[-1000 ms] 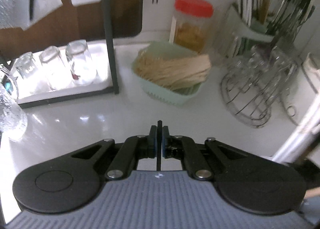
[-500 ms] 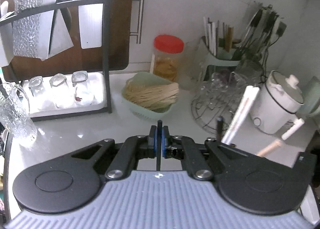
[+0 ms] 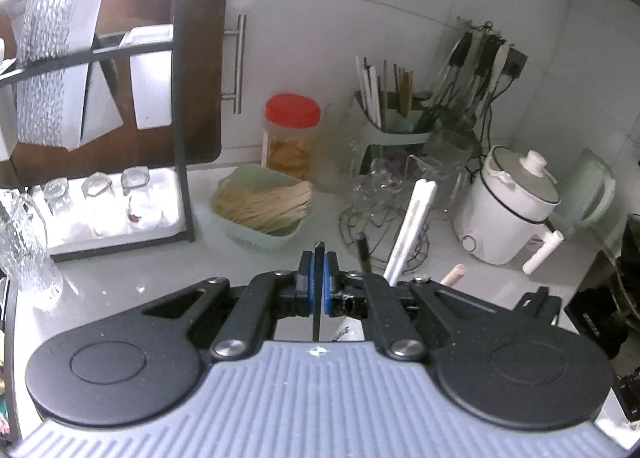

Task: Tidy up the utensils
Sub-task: 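Lift the black chopstick upright with the left tool over the mug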

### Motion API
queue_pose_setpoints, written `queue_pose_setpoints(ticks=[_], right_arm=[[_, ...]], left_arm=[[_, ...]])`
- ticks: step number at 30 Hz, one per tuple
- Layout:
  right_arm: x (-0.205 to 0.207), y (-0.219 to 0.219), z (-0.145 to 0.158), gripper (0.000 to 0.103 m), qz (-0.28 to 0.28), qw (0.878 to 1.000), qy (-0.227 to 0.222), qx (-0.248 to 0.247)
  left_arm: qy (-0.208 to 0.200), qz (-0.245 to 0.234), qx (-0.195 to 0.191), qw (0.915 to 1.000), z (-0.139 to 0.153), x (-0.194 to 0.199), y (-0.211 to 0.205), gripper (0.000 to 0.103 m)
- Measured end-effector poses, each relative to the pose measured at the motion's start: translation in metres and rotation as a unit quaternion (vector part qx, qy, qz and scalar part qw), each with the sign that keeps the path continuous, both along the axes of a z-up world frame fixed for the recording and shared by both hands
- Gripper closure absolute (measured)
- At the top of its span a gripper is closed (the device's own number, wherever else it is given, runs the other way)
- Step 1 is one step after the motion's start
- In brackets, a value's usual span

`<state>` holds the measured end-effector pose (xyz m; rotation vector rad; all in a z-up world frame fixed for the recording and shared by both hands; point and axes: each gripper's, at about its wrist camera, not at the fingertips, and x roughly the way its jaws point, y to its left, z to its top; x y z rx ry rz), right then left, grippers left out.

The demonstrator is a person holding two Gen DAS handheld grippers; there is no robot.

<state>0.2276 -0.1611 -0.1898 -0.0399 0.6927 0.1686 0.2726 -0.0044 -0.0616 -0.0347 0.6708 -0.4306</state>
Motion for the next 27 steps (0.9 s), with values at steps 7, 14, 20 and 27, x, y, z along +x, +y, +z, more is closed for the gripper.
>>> queue_pose_setpoints(ticks=[7, 14, 20, 27], right_arm=[[-0.001, 0.0, -0.001, 0.013, -0.001, 1.0, -0.004, 0.0], [0.0, 0.0, 0.0, 0.013, -0.002, 1.0, -0.003, -0.002], [0.0, 0.001, -0.001, 0.013, -0.002, 1.0, -0.003, -0.005], [0.0, 0.001, -0.001, 0.013, -0.003, 1.0, -0.004, -0.005]], left_arm=[[-0.01, -0.006, 0.0, 0.9999, 0.016, -0.004, 0.0, 0.098], [-0.03, -0.013, -0.001, 0.9995, 0.046, -0.007, 0.002, 0.098], [-0.061, -0.024, -0.007, 0.9978, 0.083, -0.02, 0.0, 0.098], [-0.096, -0.043, -0.021, 0.9943, 0.122, -0.032, -0.007, 0.098]])
